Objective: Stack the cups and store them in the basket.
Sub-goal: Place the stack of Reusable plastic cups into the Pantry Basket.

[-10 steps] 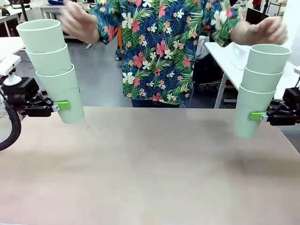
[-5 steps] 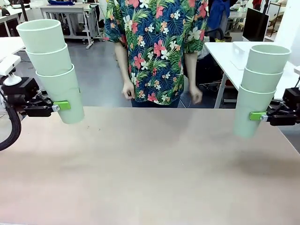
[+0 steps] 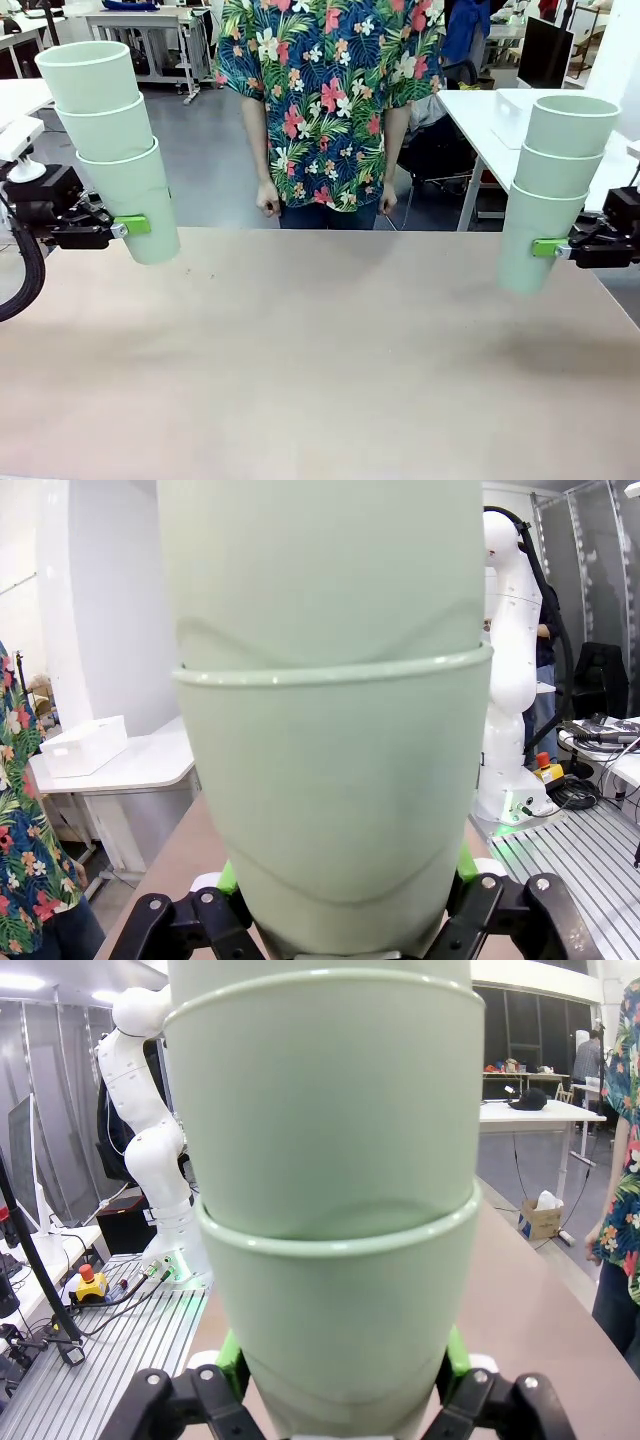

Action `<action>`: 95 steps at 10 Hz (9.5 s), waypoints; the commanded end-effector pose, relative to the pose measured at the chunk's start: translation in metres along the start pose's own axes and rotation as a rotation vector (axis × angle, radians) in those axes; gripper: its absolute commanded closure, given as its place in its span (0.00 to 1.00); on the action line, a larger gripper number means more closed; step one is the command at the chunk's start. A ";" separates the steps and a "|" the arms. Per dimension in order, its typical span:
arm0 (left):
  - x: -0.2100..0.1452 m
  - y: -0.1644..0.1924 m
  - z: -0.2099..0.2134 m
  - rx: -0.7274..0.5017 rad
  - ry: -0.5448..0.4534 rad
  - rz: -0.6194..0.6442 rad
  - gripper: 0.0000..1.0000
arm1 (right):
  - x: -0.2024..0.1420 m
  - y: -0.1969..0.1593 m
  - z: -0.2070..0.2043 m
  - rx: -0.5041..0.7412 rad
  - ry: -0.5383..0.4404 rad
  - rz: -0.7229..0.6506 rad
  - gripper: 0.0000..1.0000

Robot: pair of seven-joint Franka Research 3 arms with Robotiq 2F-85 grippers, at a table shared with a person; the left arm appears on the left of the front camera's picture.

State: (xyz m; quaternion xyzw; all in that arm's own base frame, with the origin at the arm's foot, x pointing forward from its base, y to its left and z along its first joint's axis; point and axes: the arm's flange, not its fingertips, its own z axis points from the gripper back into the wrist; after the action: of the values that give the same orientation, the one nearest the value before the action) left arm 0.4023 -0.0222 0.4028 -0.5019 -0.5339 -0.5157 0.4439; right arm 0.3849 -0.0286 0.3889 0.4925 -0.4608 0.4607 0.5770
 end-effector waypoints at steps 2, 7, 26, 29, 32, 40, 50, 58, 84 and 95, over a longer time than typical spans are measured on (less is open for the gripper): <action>0.003 0.000 0.000 -0.002 -0.006 -0.010 0.16 | 0.005 -0.001 0.000 -0.001 0.001 0.012 0.13; 0.003 0.000 0.000 -0.002 -0.006 -0.010 0.16 | 0.005 -0.001 0.000 -0.001 0.001 0.012 0.13; 0.003 0.000 0.000 -0.002 -0.006 -0.010 0.16 | 0.005 -0.001 0.000 -0.001 0.001 0.012 0.13; 0.003 0.000 0.000 -0.002 -0.006 -0.010 0.16 | 0.005 -0.001 0.000 -0.001 0.001 0.012 0.13; 0.003 0.000 0.000 -0.002 -0.006 -0.010 0.16 | 0.005 -0.001 0.000 -0.001 0.001 0.012 0.13; 0.003 0.000 0.000 -0.002 -0.006 -0.010 0.16 | 0.005 -0.001 0.000 -0.001 0.001 0.012 0.13; 0.003 0.000 0.000 -0.002 -0.006 -0.010 0.16 | 0.005 -0.001 0.000 -0.001 0.001 0.012 0.13; 0.003 0.000 0.000 -0.002 -0.006 -0.010 0.16 | 0.005 -0.001 0.000 -0.001 0.001 0.012 0.13; 0.003 0.000 0.000 -0.002 -0.006 -0.010 0.16 | 0.005 -0.001 0.000 -0.001 0.001 0.012 0.13; 0.003 0.000 0.000 -0.002 -0.006 -0.010 0.16 | 0.005 -0.001 0.000 -0.001 0.001 0.012 0.13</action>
State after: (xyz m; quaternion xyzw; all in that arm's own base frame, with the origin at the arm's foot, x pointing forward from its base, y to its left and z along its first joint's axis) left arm 0.4023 -0.0223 0.4028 -0.5019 -0.5339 -0.5157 0.4439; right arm 0.3849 -0.0286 0.3889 0.4924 -0.4608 0.4607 0.5770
